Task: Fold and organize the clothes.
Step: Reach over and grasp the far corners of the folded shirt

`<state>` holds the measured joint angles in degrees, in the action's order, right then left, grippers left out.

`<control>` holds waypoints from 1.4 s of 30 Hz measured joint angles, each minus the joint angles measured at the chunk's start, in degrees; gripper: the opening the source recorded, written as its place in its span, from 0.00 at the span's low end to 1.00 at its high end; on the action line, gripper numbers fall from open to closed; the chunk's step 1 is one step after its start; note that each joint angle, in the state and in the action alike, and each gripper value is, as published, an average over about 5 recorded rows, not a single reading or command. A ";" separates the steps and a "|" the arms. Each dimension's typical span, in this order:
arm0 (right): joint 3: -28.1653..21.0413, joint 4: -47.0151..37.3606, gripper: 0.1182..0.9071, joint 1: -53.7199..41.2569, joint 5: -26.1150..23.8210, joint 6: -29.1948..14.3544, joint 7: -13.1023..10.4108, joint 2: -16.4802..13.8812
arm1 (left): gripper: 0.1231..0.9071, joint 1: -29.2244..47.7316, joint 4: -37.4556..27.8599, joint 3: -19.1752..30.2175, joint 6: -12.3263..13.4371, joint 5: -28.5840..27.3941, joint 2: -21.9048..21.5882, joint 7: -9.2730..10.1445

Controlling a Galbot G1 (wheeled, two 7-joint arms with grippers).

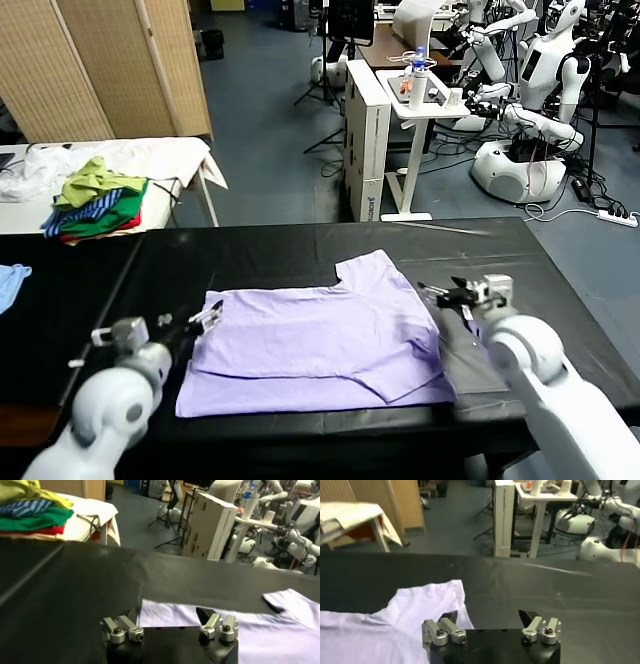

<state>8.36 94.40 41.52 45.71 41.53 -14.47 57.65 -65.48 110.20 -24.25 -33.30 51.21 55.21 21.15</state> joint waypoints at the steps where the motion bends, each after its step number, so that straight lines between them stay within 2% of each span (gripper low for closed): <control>1: -0.62 -1.08 1.00 -0.85 -0.13 0.02 0.15 0.51 | 1.00 1.27 -1.43 0.75 -0.02 -0.05 -0.03 -0.05; 9: -4.26 -7.86 1.00 -6.03 -0.95 0.66 0.75 3.90 | 1.00 7.42 -9.57 4.20 -0.39 -0.40 0.06 -0.44; 13: -5.41 -10.08 0.99 -7.49 -1.14 0.66 0.74 5.06 | 1.00 7.88 -11.05 4.41 -0.54 -0.50 -0.29 -0.76; 19: -6.12 -11.33 0.91 -8.07 -1.58 0.66 0.65 5.99 | 0.99 8.07 -11.67 4.48 -0.85 -0.27 -0.45 -1.42; 30: -6.24 -11.23 0.83 -7.61 -1.83 0.66 0.40 6.11 | 0.80 7.76 -11.18 4.66 -1.58 1.08 0.27 -2.21; 33: -6.23 -11.36 0.74 -7.60 -1.93 0.66 0.47 6.14 | 0.74 7.66 -11.18 4.72 -1.78 1.14 0.37 -2.43; 36: -6.15 -11.61 0.54 -7.54 -2.11 0.66 0.54 6.21 | 0.63 7.53 -11.16 4.77 -1.80 1.12 0.41 -2.56; 37: -6.12 -11.67 0.44 -7.48 -2.18 0.66 0.55 6.23 | 0.58 7.52 -11.15 4.79 -1.79 1.10 0.42 -2.59; 40: -5.95 -11.72 0.21 -7.18 -2.34 0.66 0.69 6.27 | 0.41 7.64 -11.35 4.92 -1.66 0.86 0.52 -2.65; 42: -5.80 -11.67 0.12 -6.95 -2.51 0.66 1.01 6.28 | 0.29 7.81 -11.67 5.00 -1.49 0.62 0.66 -2.68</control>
<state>2.56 82.72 34.57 43.20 42.20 -13.46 63.93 -57.66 98.53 -19.25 -34.80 51.83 55.87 18.48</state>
